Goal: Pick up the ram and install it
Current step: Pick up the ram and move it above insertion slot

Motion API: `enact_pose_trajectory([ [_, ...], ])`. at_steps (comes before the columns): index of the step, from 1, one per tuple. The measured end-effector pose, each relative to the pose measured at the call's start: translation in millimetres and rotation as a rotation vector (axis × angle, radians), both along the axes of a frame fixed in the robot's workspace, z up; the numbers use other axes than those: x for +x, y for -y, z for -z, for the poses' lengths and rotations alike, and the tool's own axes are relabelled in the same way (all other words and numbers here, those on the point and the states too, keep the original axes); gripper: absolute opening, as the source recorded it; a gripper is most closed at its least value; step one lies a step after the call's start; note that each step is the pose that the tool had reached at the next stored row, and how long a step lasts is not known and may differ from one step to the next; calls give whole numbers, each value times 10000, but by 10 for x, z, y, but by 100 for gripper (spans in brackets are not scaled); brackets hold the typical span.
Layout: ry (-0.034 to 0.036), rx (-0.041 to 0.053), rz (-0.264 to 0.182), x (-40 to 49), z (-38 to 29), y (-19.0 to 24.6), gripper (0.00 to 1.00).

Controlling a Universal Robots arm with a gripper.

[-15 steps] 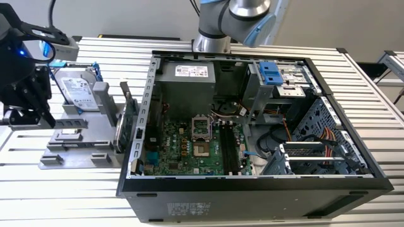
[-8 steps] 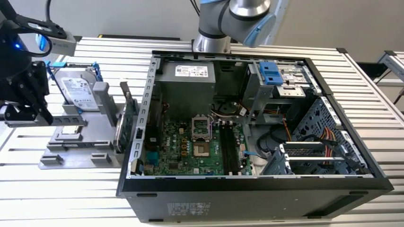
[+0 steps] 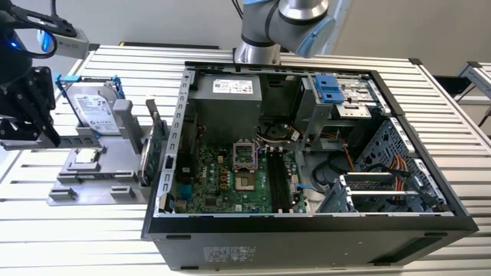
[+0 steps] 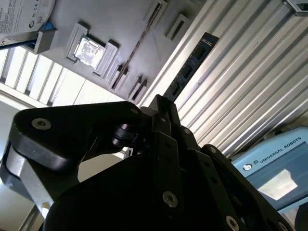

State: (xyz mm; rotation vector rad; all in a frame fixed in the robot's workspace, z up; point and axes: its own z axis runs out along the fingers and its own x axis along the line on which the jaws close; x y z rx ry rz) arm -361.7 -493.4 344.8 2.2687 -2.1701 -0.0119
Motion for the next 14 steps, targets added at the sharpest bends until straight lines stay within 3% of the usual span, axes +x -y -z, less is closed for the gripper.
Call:
enact_pose_trajectory([
  [14, 0, 0, -1, 0, -188, 0, 0],
])
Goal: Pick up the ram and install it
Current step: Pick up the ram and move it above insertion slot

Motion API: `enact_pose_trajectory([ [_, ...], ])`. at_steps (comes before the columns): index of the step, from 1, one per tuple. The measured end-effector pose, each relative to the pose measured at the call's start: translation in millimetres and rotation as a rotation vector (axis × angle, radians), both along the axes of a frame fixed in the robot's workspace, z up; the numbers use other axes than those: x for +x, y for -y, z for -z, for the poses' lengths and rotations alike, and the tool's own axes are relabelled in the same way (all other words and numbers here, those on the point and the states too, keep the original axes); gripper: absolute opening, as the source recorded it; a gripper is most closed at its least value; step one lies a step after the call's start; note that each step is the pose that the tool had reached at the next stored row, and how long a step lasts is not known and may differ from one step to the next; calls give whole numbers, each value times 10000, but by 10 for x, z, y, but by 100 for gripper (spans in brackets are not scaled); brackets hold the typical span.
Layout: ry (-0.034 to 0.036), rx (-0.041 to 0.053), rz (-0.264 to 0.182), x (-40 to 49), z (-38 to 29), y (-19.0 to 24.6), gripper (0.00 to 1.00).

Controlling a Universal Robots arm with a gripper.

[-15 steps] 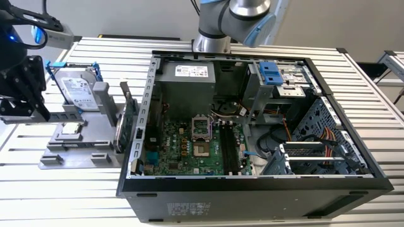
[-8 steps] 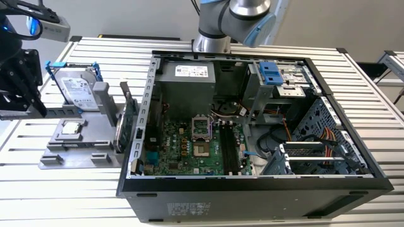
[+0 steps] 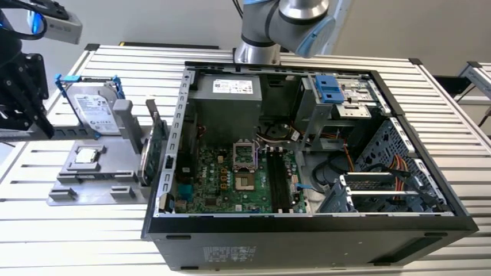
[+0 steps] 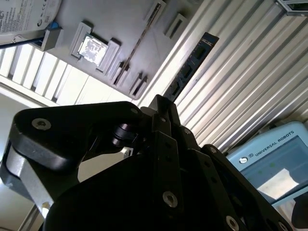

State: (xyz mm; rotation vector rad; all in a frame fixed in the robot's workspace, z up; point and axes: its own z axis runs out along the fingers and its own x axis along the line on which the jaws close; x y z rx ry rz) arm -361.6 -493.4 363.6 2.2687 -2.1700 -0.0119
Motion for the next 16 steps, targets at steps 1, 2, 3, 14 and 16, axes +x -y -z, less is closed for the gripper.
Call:
enact_pose_trajectory([
  [1, 0, 0, 0, 0, -10, 0, 0],
  [2, 0, 0, 0, 0, -20, 0, 0],
  [3, 1, 1, 0, 0, -30, 0, 0],
  [14, 1, 0, 0, 0, -169, 0, 0],
  [16, 5, 1, -1, 0, -191, 0, 0],
])
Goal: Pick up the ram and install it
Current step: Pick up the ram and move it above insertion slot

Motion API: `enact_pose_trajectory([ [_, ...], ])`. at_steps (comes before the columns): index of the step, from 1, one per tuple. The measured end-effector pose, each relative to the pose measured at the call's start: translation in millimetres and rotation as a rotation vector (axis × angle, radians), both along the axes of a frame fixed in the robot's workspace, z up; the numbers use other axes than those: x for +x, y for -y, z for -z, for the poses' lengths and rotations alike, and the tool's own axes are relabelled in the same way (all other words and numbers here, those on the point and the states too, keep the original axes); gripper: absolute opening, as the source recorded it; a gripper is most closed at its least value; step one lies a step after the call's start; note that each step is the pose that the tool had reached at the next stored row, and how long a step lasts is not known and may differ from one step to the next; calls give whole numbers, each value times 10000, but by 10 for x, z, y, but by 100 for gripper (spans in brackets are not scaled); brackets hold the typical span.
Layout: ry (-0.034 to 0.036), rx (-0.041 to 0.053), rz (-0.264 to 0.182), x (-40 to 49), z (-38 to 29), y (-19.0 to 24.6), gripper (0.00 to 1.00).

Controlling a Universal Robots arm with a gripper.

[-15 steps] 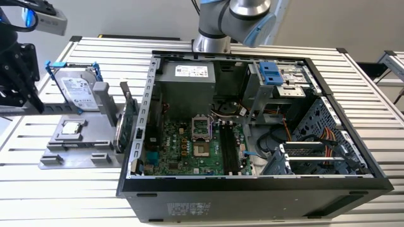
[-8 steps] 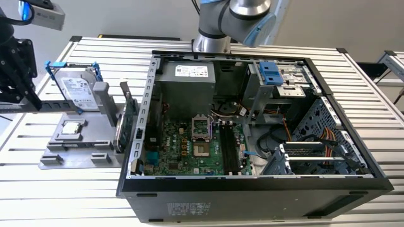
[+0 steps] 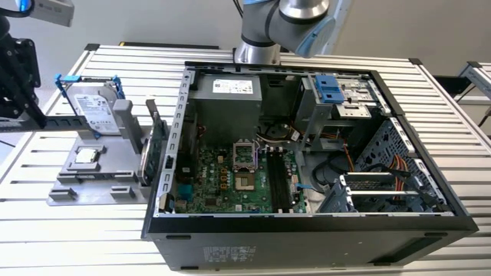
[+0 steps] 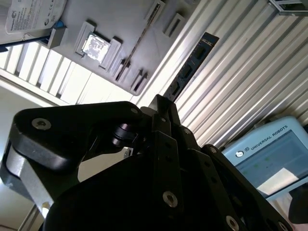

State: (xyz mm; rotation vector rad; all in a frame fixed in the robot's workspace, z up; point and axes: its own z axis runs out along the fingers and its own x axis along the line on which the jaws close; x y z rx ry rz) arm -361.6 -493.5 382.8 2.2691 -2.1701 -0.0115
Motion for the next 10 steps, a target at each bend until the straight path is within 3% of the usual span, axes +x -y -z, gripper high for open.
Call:
enact_pose_trajectory([
  [10, 5, -2, 1, -1, -107, -1, 0],
])
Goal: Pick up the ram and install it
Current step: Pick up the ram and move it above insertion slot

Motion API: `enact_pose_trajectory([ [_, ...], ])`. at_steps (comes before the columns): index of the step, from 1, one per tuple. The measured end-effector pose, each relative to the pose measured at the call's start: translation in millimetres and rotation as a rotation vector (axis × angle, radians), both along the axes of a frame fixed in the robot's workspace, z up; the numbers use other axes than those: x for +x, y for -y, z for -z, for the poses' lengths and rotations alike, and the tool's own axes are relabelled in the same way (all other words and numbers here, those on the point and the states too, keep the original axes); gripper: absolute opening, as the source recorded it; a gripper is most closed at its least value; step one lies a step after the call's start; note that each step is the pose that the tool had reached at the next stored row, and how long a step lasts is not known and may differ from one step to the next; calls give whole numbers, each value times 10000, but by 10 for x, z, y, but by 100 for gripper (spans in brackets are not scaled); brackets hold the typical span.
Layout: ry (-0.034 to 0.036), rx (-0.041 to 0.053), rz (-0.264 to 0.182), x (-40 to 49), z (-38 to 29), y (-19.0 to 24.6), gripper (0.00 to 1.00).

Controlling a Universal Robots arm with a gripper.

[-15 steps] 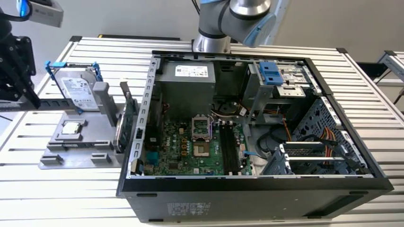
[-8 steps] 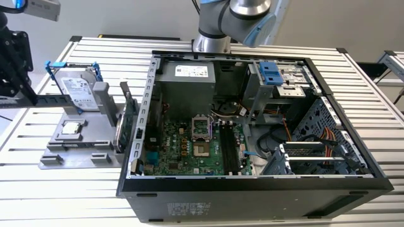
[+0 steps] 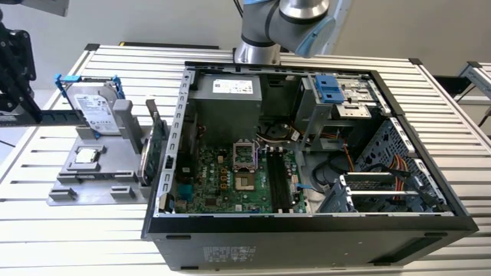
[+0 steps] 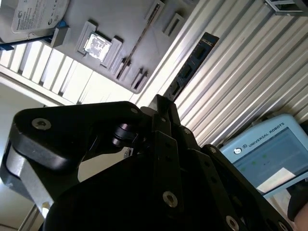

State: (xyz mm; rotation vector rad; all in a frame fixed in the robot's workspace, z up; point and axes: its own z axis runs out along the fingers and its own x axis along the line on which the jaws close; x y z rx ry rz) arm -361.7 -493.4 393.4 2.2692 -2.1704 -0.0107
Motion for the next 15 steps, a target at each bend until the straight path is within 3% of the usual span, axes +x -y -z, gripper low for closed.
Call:
enact_pose_trajectory([
  [6, 4, 2, 1, 0, -49, 0, 0],
  [15, 38, 0, 0, 15, -51, 0, 0],
])
